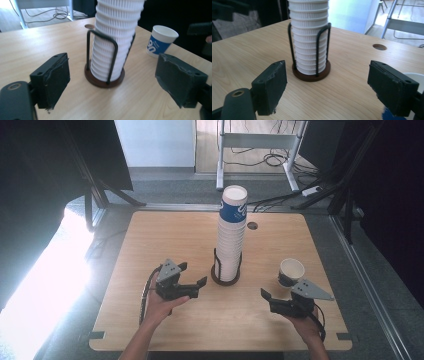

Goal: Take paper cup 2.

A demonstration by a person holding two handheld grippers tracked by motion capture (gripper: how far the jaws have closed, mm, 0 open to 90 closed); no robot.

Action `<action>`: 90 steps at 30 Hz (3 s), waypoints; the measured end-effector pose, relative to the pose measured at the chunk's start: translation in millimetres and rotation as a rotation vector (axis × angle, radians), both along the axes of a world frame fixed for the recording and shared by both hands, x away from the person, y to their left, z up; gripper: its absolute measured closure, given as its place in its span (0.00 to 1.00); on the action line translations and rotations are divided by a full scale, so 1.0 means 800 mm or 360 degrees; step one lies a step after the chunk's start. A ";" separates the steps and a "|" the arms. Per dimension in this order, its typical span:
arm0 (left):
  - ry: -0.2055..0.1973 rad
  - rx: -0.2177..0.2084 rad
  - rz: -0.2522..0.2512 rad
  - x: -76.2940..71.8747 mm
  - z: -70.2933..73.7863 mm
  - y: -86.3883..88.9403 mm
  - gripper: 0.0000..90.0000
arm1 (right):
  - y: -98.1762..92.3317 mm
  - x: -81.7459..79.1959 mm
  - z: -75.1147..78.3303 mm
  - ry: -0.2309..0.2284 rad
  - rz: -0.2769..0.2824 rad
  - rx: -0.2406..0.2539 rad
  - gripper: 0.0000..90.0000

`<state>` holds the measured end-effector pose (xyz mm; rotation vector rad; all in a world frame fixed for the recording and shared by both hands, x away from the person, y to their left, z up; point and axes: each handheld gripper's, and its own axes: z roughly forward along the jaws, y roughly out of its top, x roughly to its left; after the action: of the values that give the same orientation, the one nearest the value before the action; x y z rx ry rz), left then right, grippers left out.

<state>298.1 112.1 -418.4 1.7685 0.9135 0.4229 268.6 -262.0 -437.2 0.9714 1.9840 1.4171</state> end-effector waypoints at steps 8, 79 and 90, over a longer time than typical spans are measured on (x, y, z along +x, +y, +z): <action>0.0068 -0.0052 -0.0111 0.042 0.026 -0.021 0.14 | 0.022 -0.001 0.001 -0.0037 0.0045 -0.0078 0.18; -0.0116 0.0146 -0.0115 0.113 0.037 -0.117 0.14 | 0.044 0.100 0.168 -0.0079 0.0497 0.0157 0.21; -0.0112 0.0137 -0.0107 0.112 0.037 -0.119 0.14 | 0.058 0.128 0.204 -0.0090 0.0559 0.0154 0.20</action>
<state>387.9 16.8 -388.5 1.8452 0.7942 0.4839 370.9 -215.5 -274.1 0.6323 2.1349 1.7193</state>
